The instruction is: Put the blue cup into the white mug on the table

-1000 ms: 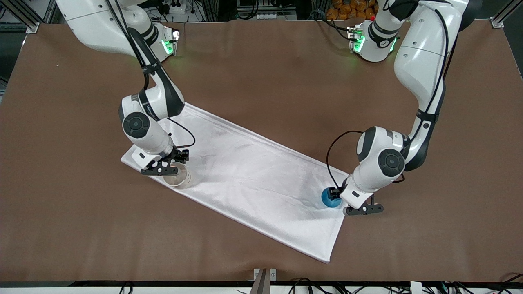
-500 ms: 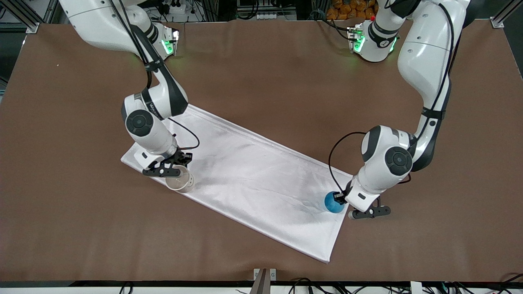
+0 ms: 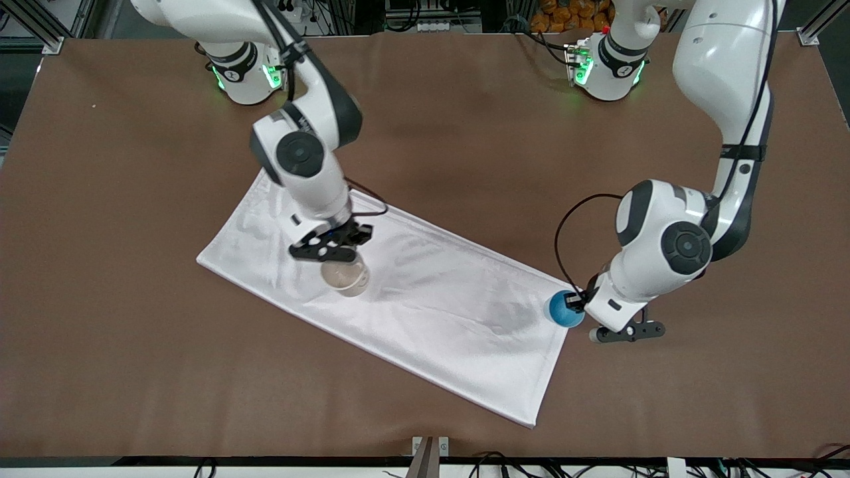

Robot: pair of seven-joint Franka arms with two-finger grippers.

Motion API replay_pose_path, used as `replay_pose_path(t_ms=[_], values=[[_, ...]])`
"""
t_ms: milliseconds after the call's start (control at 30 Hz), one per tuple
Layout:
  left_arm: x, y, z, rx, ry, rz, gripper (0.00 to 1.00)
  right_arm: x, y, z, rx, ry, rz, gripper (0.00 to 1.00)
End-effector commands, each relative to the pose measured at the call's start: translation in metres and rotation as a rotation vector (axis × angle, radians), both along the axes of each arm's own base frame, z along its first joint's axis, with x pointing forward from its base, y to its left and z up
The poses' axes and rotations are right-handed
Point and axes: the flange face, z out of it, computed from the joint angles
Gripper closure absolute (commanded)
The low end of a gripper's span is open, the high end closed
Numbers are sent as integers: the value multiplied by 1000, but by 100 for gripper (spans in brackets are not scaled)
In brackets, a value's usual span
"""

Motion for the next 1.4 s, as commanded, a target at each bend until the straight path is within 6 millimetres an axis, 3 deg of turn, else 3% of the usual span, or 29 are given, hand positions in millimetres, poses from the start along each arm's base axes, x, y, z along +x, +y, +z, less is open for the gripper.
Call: replay_pose_path(t_ms=[0,267,467,767,1100,1233,1267,1300,1333,1367], values=[[-38,30,19,42,15,-61,100,-39,70,9,23,-16,-31,100],[-70,40,35,58,22,-73,100,-121,171,-19,23,-7,17,100],[-95,43,46,67,20,-79,100,-161,223,-40,30,-4,49,100],[-116,34,52,72,20,-86,100,-194,253,-74,40,-34,93,100],[-135,-18,52,57,36,-34,100,-198,256,-94,21,-59,124,99],[-145,-36,54,55,44,-13,100,-199,256,-96,20,-55,123,84],[-147,-38,52,55,47,-8,100,-198,256,-96,21,-53,120,75],[-150,-43,52,55,49,-7,100,-198,255,-96,20,-51,117,57],[-152,-47,52,54,51,-2,100,-198,255,-96,19,-50,112,25],[-155,-52,51,54,54,-1,100,-199,256,-96,20,-51,107,0]])
